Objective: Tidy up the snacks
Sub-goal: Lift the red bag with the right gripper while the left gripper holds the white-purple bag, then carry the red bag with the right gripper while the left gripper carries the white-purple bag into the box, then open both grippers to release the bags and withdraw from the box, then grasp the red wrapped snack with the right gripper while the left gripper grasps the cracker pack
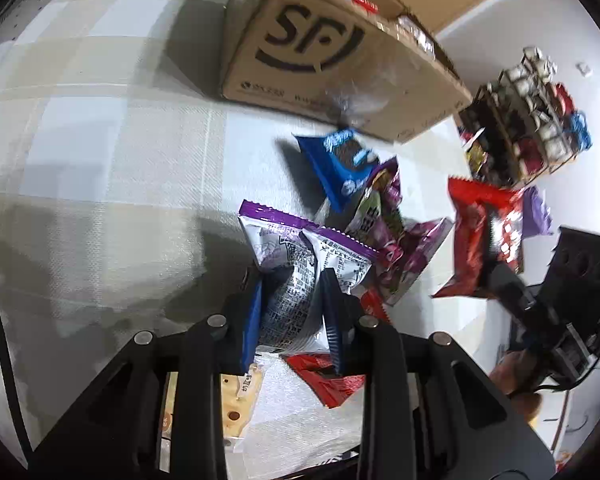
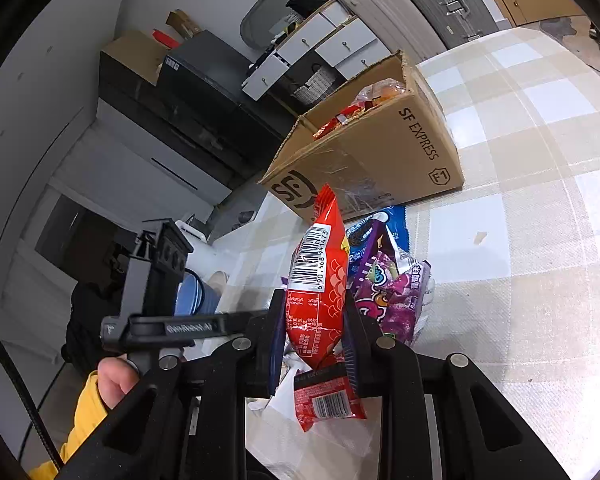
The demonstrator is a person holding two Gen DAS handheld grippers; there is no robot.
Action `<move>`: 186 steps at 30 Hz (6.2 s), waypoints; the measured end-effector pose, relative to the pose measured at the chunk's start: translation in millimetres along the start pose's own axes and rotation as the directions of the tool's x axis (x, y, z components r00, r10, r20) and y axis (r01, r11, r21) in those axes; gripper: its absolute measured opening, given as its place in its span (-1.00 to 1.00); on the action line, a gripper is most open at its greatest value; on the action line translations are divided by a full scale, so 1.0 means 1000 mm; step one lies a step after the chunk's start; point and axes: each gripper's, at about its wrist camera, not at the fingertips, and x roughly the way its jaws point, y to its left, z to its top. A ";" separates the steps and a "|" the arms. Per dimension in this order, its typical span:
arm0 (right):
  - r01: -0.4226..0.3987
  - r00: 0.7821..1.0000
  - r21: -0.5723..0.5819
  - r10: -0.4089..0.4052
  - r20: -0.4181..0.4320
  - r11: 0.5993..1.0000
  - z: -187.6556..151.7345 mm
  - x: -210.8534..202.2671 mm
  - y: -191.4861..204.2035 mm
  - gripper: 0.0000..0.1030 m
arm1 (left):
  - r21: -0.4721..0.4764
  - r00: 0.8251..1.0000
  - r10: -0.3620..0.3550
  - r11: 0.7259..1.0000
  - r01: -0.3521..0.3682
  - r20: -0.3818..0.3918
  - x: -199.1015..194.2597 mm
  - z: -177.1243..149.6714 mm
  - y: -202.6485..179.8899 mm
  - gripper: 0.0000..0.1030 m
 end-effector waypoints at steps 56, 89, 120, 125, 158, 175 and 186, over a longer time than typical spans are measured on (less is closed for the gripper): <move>0.250 0.968 -0.058 -0.249 0.034 0.966 0.198 0.072 0.010 -0.52 | 0.113 0.989 -0.006 0.994 -0.011 0.150 -0.031 0.210 -0.073 -0.52; 0.305 0.952 -0.090 -0.305 0.021 0.948 0.205 0.082 0.014 -0.38 | 0.264 0.950 0.181 0.932 -0.248 0.254 -0.018 0.187 -0.102 -0.06; 0.227 0.948 -0.237 -0.159 0.274 0.944 0.086 -0.078 0.146 -0.06 | 0.265 0.848 0.132 0.915 -0.303 0.512 -0.184 -0.008 -0.175 0.59; 0.246 0.937 -0.281 -0.154 0.313 0.928 0.051 -0.103 0.168 0.10 | 0.271 0.812 0.132 0.902 -0.337 0.569 -0.212 -0.059 -0.184 0.60; 0.260 0.965 -0.439 -0.209 0.161 0.860 -0.093 -0.026 0.115 0.80 | 0.053 0.718 0.259 0.923 -0.381 0.646 -0.149 -0.188 -0.032 0.98; 0.327 0.907 -0.481 -0.414 -0.084 0.814 -0.091 0.074 0.074 0.80 | -0.026 0.815 0.287 0.948 -0.317 0.503 -0.116 -0.165 -0.002 0.98; 0.345 0.885 -0.519 -0.455 -0.098 0.782 -0.097 0.095 0.072 0.55 | -0.072 0.819 0.328 0.939 -0.335 0.470 -0.112 -0.165 0.006 0.98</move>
